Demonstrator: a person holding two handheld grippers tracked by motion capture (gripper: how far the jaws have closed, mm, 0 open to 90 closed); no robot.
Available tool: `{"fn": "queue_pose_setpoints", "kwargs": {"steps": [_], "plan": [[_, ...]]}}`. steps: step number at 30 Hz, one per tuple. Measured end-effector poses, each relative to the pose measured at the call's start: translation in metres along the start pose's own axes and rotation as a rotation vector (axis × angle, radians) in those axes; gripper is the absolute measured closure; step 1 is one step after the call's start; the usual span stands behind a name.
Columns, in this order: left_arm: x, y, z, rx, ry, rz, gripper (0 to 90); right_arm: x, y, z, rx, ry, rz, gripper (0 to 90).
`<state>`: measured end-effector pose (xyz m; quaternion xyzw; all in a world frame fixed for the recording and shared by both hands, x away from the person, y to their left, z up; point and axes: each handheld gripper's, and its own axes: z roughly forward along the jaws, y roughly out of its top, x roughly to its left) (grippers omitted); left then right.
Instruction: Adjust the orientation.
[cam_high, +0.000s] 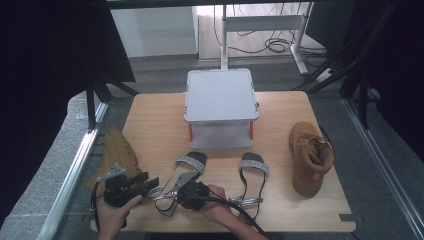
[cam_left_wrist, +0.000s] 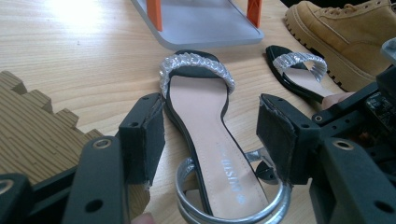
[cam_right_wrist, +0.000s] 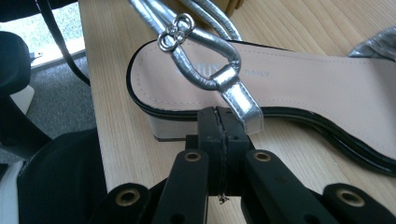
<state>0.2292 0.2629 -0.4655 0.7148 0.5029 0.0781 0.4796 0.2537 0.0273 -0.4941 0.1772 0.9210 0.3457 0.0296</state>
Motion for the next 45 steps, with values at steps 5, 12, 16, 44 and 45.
{"fn": "queue_pose_setpoints", "kwargs": {"steps": [5,12,16,44,45], "plan": [[0.001,0.0,0.0,0.0,0.005,0.002,41.3,0.001,0.003,0.004,-0.012,0.003,-0.001,89.6],[-0.001,0.0,-0.001,0.001,-0.003,0.006,41.8,0.005,0.004,0.007,-0.022,-0.007,-0.003,89.6],[0.001,0.0,-0.004,-0.009,0.002,0.007,41.4,0.008,0.001,-0.002,-0.033,-0.02,-0.021,89.6],[-0.012,0.012,0.011,-0.004,-0.014,0.053,41.1,0.002,-0.084,-0.106,-0.241,-0.192,0.121,89.6],[-0.013,0.013,0.013,-0.001,-0.019,0.057,41.1,0.002,-0.088,-0.107,-0.233,-0.194,0.127,89.6]]}}
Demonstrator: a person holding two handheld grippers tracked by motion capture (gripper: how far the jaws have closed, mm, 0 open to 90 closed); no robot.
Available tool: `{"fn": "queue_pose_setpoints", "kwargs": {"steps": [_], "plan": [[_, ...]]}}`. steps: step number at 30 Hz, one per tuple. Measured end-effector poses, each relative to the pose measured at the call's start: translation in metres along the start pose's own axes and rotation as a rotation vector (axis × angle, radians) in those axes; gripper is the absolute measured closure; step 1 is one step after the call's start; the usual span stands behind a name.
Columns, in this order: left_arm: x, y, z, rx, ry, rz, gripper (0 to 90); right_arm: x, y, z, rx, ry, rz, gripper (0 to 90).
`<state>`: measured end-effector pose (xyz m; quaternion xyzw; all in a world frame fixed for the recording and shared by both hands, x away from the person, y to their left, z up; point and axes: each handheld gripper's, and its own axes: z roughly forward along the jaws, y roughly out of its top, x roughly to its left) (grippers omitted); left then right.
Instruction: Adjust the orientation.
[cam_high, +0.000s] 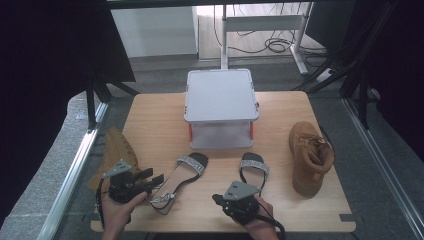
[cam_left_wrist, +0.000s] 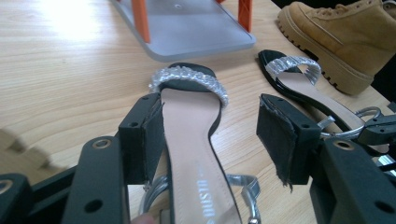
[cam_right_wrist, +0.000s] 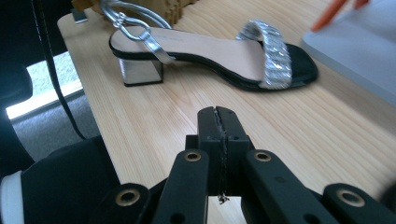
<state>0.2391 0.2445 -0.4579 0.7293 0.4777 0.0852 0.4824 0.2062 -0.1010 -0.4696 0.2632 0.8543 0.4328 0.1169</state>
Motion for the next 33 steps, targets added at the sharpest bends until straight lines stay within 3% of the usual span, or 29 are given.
{"fn": "queue_pose_setpoints", "kwargs": {"steps": [2,5,9,19,24,25,33], "plan": [[-0.002,0.002,0.004,0.006,-0.01,0.012,41.0,-0.004,-0.011,-0.007,0.019,-0.022,0.02,89.6],[-0.004,0.004,0.007,0.005,-0.017,0.018,41.0,-0.008,-0.02,-0.018,-0.004,-0.051,0.062,89.6],[-0.005,0.005,0.01,0.007,-0.026,0.025,40.9,-0.008,-0.025,-0.024,-0.003,-0.06,0.088,89.6],[-0.003,0.007,0.011,0.003,-0.033,0.018,40.2,0.007,-0.036,-0.007,0.077,-0.062,0.047,89.6],[-0.004,0.007,0.013,0.01,-0.041,0.021,40.2,0.004,-0.044,-0.004,0.105,-0.095,0.063,89.6],[-0.005,0.007,0.014,0.011,-0.041,0.02,40.2,0.003,-0.046,-0.004,0.12,-0.126,0.055,89.6],[-0.008,0.006,0.018,0.028,-0.046,0.024,40.2,0.005,-0.048,-0.006,0.13,-0.147,0.049,89.7]]}}
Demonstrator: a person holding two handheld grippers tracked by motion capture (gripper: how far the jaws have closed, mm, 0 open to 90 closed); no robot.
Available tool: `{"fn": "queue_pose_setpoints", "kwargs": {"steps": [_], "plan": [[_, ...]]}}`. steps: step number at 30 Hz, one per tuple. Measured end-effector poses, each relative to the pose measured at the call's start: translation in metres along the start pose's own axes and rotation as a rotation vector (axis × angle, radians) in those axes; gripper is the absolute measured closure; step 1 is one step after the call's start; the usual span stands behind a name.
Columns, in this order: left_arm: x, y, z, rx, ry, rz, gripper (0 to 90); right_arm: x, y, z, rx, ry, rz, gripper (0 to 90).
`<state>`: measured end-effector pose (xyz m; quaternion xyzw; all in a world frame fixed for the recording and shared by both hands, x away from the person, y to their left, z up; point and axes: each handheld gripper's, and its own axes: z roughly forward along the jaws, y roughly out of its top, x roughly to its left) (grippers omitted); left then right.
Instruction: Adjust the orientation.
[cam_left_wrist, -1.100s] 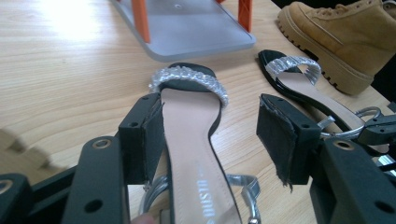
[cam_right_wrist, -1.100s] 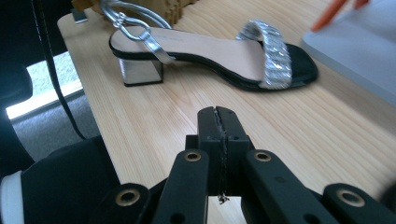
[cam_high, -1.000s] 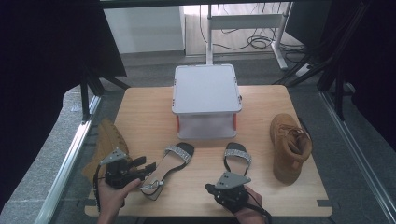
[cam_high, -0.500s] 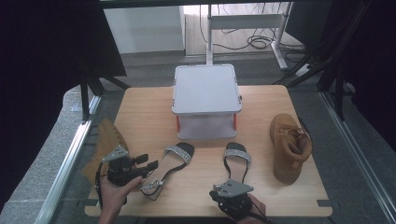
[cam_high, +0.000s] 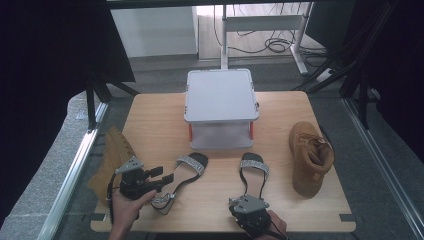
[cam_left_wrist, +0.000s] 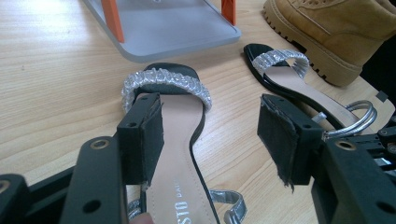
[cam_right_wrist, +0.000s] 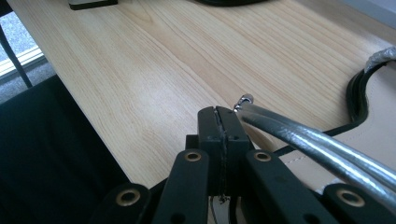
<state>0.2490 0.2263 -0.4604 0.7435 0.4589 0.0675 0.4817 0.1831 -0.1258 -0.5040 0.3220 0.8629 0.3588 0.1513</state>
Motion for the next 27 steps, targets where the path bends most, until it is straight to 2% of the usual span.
{"fn": "queue_pose_setpoints", "kwargs": {"steps": [7,13,16,21,27], "plan": [[-0.001,0.0,0.001,0.006,-0.002,0.001,40.2,-0.007,-0.01,-0.006,0.015,-0.033,0.022,89.7],[-0.002,0.0,0.0,0.003,-0.002,0.005,40.2,-0.024,-0.029,-0.018,0.012,-0.047,0.07,89.8],[-0.002,0.0,0.0,0.005,-0.001,0.007,40.2,-0.03,-0.033,-0.023,0.012,-0.062,0.086,89.7],[-0.001,-0.001,0.001,0.009,0.001,0.002,40.3,-0.049,-0.046,-0.034,0.006,-0.086,0.133,89.7],[-0.001,-0.001,0.001,0.011,0.002,0.002,40.2,-0.061,-0.054,-0.041,-0.006,-0.097,0.16,89.8]]}}
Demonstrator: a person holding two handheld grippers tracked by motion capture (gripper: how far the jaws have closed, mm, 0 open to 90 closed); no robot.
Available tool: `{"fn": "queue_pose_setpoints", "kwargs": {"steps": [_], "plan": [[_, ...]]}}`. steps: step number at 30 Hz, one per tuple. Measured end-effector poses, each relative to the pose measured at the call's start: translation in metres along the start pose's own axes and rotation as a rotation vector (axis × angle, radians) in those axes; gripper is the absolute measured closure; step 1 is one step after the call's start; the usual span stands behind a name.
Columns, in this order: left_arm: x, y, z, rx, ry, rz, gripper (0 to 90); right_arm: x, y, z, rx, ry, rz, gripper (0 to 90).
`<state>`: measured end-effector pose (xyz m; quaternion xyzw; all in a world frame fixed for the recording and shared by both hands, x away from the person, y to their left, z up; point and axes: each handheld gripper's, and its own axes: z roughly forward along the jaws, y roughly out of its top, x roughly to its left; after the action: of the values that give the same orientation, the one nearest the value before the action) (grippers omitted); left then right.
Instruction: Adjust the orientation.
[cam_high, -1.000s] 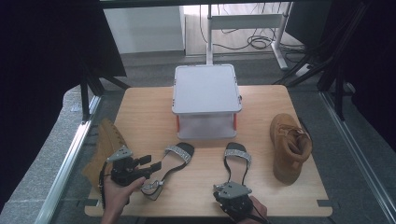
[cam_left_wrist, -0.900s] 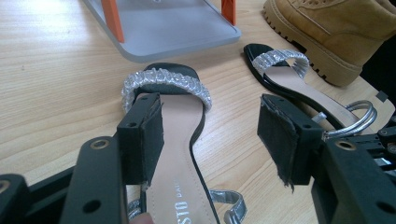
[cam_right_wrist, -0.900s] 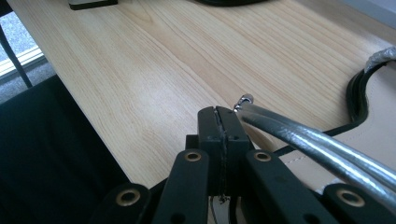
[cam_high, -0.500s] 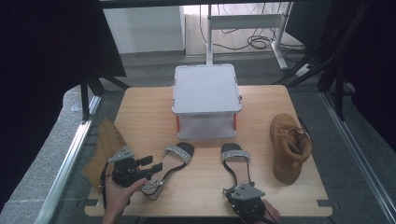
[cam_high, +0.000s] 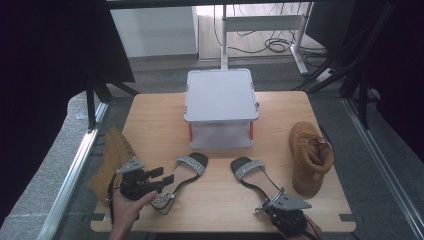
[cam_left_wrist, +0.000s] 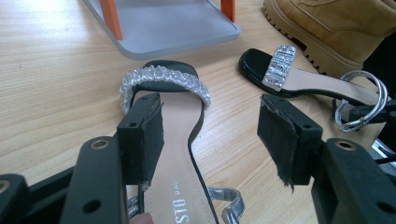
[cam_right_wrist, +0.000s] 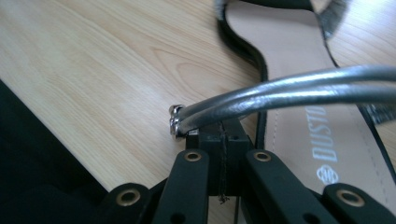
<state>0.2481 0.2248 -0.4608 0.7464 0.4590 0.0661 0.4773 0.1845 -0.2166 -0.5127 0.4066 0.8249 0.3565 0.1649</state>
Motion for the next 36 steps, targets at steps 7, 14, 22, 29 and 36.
{"fn": "queue_pose_setpoints", "kwargs": {"steps": [7,14,22,29,36], "plan": [[-0.001,0.001,-0.002,-0.003,-0.001,0.003,40.1,-0.01,-0.005,-0.005,-0.011,-0.002,0.027,89.7],[0.0,0.001,-0.003,-0.002,0.002,0.003,40.1,-0.011,-0.012,-0.021,-0.051,0.009,0.051,89.6],[-0.001,0.001,-0.003,-0.005,0.012,0.004,40.1,-0.009,-0.014,-0.049,-0.125,0.0,0.064,89.6],[-0.001,0.002,-0.004,-0.004,0.023,0.008,40.1,-0.024,0.008,-0.056,-0.167,-0.004,0.071,88.7],[0.002,0.001,-0.009,-0.017,0.048,0.004,40.1,-0.023,0.033,-0.031,-0.13,0.05,0.025,88.9]]}}
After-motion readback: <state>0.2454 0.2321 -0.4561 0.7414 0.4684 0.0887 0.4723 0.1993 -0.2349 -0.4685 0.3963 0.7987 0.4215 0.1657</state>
